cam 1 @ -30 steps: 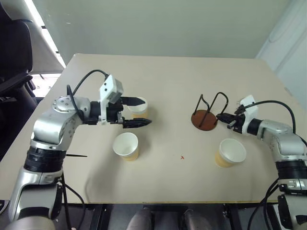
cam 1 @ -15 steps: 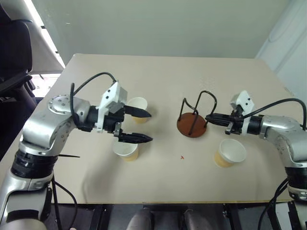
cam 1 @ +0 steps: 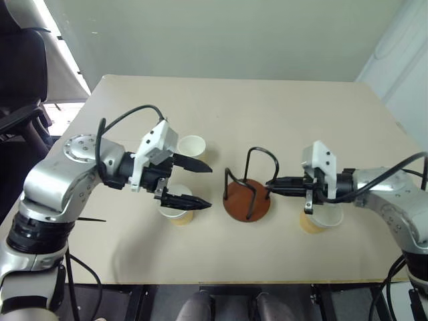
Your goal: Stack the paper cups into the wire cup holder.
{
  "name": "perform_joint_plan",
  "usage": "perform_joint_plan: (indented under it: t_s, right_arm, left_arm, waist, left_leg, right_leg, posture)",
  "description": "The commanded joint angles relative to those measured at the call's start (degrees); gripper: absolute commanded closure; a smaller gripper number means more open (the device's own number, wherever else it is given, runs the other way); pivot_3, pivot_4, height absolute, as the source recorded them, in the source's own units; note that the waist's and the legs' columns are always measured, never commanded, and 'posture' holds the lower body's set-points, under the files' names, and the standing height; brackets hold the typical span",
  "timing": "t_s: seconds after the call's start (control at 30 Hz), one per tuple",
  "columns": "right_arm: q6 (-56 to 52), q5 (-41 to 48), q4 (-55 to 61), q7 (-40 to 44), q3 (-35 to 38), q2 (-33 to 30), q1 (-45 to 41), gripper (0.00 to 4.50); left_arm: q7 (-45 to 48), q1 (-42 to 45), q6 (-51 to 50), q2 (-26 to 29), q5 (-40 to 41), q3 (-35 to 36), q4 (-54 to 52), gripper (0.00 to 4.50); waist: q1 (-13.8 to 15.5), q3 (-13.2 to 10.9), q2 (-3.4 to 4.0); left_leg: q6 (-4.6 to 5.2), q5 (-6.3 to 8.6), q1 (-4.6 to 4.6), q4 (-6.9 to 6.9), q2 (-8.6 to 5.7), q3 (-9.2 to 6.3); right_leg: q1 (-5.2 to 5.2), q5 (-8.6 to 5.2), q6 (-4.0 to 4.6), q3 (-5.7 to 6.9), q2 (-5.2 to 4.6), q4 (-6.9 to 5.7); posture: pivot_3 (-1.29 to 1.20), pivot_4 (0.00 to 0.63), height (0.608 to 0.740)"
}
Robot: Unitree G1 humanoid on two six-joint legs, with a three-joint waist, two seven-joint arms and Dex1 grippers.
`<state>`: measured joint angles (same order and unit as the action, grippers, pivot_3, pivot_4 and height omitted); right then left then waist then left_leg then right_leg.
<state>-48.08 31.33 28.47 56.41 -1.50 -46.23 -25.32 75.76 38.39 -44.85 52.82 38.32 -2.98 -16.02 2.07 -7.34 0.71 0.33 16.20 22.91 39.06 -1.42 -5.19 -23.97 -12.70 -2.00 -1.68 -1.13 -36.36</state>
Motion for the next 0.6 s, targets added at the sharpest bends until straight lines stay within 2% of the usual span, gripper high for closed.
perform_joint_plan:
  t_s: [0.03,0.33,0.6]
  right_arm:
    - [0.6,0.8,3.2,-0.4,-1.0,-0.2,0.5,4.48]
    - [3.6,-1.4,1.1,-0.1,-3.9,-0.3,1.0,4.48]
    - [6.8,-3.1,-1.1,0.8,-6.1,0.3,1.1,4.48]
  left_arm:
    - [-0.3,-0.3,-0.3,0.8,1.5,2.0,-2.4,0.00]
    - [1.6,-3.1,-1.7,3.9,4.1,2.0,-6.4,0.00]
    - [3.0,-3.3,1.8,6.8,0.3,0.2,-5.9,0.00]
  waist:
    - [0.0,0.0,0.00]
    - [-0.2,0.0,0.00]
    - [-0.2,0.0,-0.01]
  left_leg:
    - [0.00,0.00,0.00,0.00,0.00,0.00]
    - [0.01,0.00,-0.01,-0.01,0.01,0.00]
    - [0.02,0.00,-0.01,0.00,0.01,-0.01]
  right_leg:
    - [0.00,0.00,0.00,0.00,0.00,0.00]
    - [0.00,0.00,0.00,0.00,0.00,-0.01]
    - [0.01,0.00,0.00,0.01,0.00,0.00]
  posture:
    - [0.00,0.150,0.740]
    - [0.00,0.150,0.740]
    - [0.00,0.150,0.740]
